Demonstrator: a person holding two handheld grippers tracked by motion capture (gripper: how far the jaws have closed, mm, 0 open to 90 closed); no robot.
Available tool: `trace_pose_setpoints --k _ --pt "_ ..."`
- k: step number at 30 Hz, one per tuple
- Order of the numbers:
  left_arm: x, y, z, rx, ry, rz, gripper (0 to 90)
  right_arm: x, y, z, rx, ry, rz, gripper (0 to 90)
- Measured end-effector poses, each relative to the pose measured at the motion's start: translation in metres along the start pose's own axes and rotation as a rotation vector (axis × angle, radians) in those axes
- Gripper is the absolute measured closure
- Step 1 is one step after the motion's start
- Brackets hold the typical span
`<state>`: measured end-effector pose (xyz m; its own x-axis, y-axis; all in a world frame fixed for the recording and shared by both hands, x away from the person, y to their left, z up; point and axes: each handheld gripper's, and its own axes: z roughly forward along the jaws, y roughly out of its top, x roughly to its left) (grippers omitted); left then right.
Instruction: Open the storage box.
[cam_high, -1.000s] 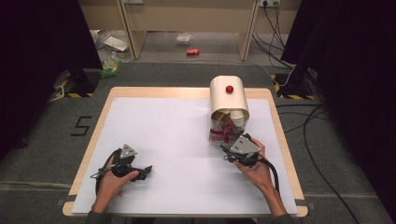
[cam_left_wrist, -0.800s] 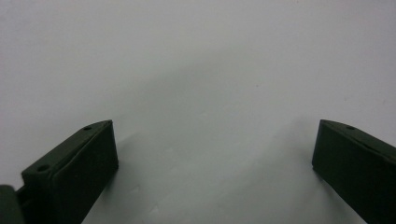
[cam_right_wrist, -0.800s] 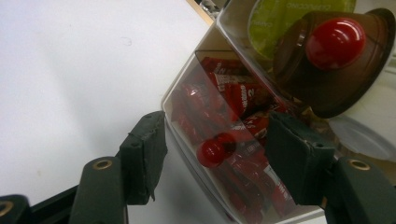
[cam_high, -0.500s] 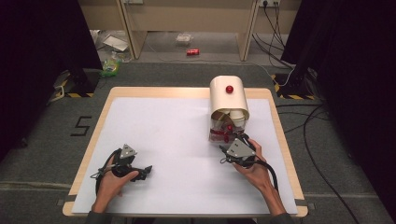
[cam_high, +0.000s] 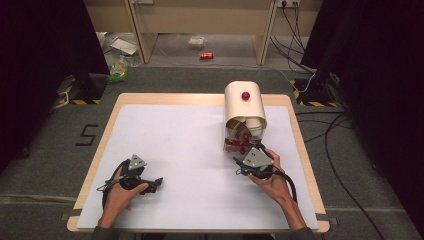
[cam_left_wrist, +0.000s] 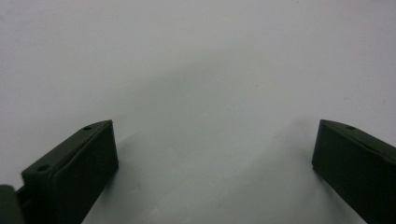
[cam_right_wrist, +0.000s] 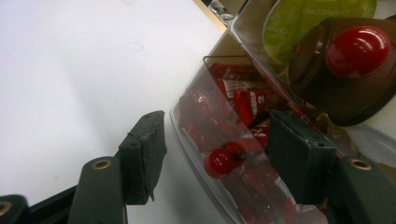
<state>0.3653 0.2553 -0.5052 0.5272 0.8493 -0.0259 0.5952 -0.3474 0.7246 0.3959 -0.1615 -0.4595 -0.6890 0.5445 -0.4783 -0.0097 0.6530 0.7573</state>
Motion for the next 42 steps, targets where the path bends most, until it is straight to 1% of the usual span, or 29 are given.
trace_pose_setpoints --k 2,4,7,8,10,12,19,20,29,30,36,40,42 --pt "0.000 0.000 0.000 0.000 0.000 0.000 0.0 -0.001 0.000 -0.001 -0.002 0.003 0.006 39.8" --pt "0.000 0.000 0.000 0.000 0.000 0.000 0.0 -0.002 0.000 -0.004 -0.003 0.019 0.025 41.9" --pt "0.000 0.000 0.000 0.000 0.000 0.000 0.0 -0.003 0.000 -0.006 -0.004 0.028 0.026 42.4" --pt "0.000 0.000 0.000 0.000 0.000 0.000 0.0 -0.002 0.000 -0.007 -0.002 0.036 0.036 43.2" --pt "0.000 0.000 0.000 0.000 0.000 0.000 0.0 -0.003 0.001 -0.009 -0.004 0.044 0.035 44.2" --pt "0.000 0.000 0.000 0.000 0.000 0.000 0.0 -0.004 0.001 -0.010 -0.004 0.054 0.048 45.0" --pt "0.000 0.000 0.000 0.000 0.000 0.000 0.0 -0.004 0.001 -0.015 -0.001 0.076 0.058 47.1" --pt "0.000 0.000 0.000 0.000 0.000 0.000 0.0 -0.004 0.001 -0.017 -0.003 0.087 0.075 48.1" --pt "0.000 0.000 0.000 0.000 0.000 0.000 0.0 -0.005 0.000 -0.022 -0.004 0.111 0.080 51.1" --pt "0.000 0.000 0.000 0.000 0.000 0.000 0.0 -0.005 0.000 -0.023 -0.006 0.117 0.091 51.7" --pt "0.000 0.000 0.000 0.000 0.000 0.000 0.0 -0.006 0.000 -0.026 -0.005 0.129 0.087 52.6" --pt "0.000 0.000 0.000 0.000 0.000 0.000 0.0 -0.005 0.000 -0.028 -0.003 0.138 0.088 56.0" --pt "0.000 0.000 0.000 -0.001 0.000 0.000 0.0 -0.005 -0.001 -0.031 -0.003 0.150 0.088 58.2"
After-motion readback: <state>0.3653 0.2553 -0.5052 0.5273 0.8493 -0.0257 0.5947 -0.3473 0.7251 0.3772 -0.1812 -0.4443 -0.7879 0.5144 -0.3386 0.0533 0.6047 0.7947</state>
